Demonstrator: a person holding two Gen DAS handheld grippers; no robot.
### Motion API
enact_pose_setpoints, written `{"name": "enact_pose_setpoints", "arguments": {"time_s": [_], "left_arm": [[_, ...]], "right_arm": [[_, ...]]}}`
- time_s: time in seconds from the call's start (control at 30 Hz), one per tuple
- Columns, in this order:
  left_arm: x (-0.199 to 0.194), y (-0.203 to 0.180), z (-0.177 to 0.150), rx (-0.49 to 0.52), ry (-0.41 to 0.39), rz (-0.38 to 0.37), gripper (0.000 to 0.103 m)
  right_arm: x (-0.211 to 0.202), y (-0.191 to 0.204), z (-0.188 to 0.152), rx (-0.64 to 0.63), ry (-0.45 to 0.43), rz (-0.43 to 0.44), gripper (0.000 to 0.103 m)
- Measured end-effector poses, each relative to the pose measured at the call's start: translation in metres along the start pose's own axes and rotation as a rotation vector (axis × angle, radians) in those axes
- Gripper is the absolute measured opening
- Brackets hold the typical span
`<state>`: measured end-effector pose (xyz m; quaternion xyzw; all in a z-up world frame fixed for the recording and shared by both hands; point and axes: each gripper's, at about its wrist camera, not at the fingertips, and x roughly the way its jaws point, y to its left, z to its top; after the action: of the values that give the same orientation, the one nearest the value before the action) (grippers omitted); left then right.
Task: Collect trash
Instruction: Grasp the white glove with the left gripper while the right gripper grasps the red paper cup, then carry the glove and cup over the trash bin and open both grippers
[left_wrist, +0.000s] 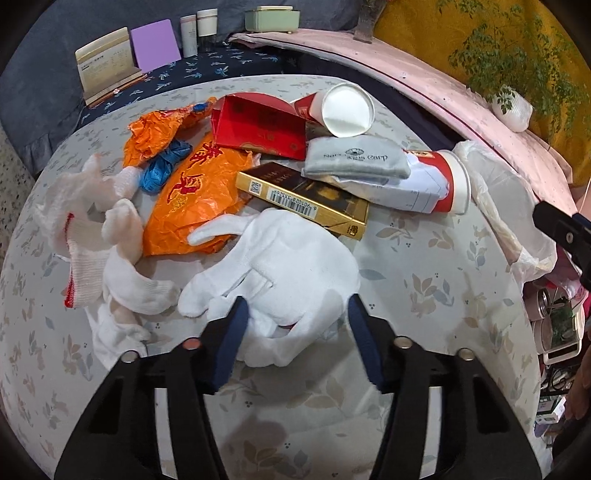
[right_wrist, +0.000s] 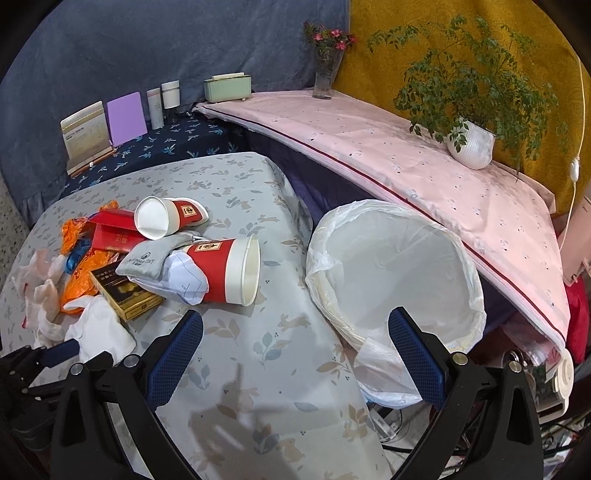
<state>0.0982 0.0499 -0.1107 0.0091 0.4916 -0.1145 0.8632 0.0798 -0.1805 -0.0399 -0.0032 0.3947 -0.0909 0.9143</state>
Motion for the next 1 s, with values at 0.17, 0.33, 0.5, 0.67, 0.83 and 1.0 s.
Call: {"name": "enact_pose_setpoints", "arguments": {"time_s": [0.17,0.33,0.5,0.67,0.83,1.0], "left_arm": [[0.001,-0.003,0.000,0.015,0.002,-0.006,0.020],[-0.007,-0.008,0.004,0.014,-0.027,-0.021,0.014],[-0.018,-0.012,0.010,0.010,-0.046,-0.050,0.013],[-0.025,-0.016,0.015,0.002,-0.054,-0.076,0.013],[-0.029,-0.021,0.016,0.003,-0.055,-0.086,0.013],[-0.037,-0.021,0.015,0.001,-0.064,-0.086,0.013]], "right_arm": [[0.012,0.009,0.006,-0.026,-0.008,0.014,0.095],[0.029,0.018,0.014,-0.047,-0.002,0.073,0.076],[0.051,0.022,0.025,-0.029,0.035,0.142,0.062],[0.071,0.020,0.035,0.017,0.070,0.234,0.049],[0.093,0.020,0.033,0.063,0.141,0.320,0.031],[0.088,0.016,0.032,0.093,0.138,0.412,0.015]]}}
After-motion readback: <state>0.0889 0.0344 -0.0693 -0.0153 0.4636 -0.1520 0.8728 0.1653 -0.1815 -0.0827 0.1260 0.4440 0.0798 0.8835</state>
